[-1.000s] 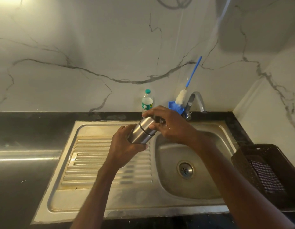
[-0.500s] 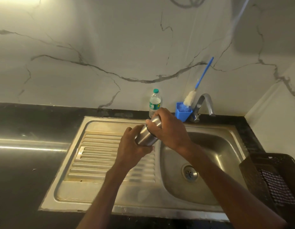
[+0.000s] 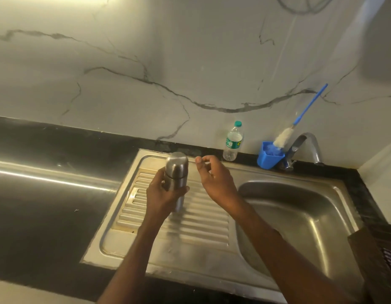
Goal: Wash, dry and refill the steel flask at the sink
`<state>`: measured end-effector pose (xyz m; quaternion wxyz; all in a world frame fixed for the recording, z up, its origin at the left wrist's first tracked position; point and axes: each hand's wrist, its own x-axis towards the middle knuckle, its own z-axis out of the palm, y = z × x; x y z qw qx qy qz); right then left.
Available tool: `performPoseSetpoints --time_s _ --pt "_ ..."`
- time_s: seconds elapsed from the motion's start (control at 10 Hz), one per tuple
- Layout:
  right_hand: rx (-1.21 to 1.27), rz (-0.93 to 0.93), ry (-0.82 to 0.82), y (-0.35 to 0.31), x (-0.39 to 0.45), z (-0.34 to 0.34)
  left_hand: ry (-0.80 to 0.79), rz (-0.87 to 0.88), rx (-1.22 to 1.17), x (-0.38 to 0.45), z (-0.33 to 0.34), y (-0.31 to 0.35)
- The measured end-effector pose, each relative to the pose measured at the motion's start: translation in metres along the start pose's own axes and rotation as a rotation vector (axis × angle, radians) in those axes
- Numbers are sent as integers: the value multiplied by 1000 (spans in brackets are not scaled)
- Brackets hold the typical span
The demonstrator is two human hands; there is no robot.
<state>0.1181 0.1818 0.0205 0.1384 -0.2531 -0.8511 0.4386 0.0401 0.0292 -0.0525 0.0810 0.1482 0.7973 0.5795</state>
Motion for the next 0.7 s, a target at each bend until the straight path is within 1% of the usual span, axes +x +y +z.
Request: performPoseSetpoints --time_s 0.1,0.2,0.4,0.6,0.7 --pt "-44 31 -33 11 1 24 36 -56 -78 7 -9 -15" --pt "-111 25 -15 16 1 34 52 -72 -96 11 -11 -27" --pt "-266 -18 29 27 -1 41 30 -66 -81 13 -12 -44" --pt "-401 -45 61 52 -11 41 -52 -44 -45 13 -15 -43" --pt "-663 -145 131 67 -22 34 35 -105 122 -13 -8 -43"
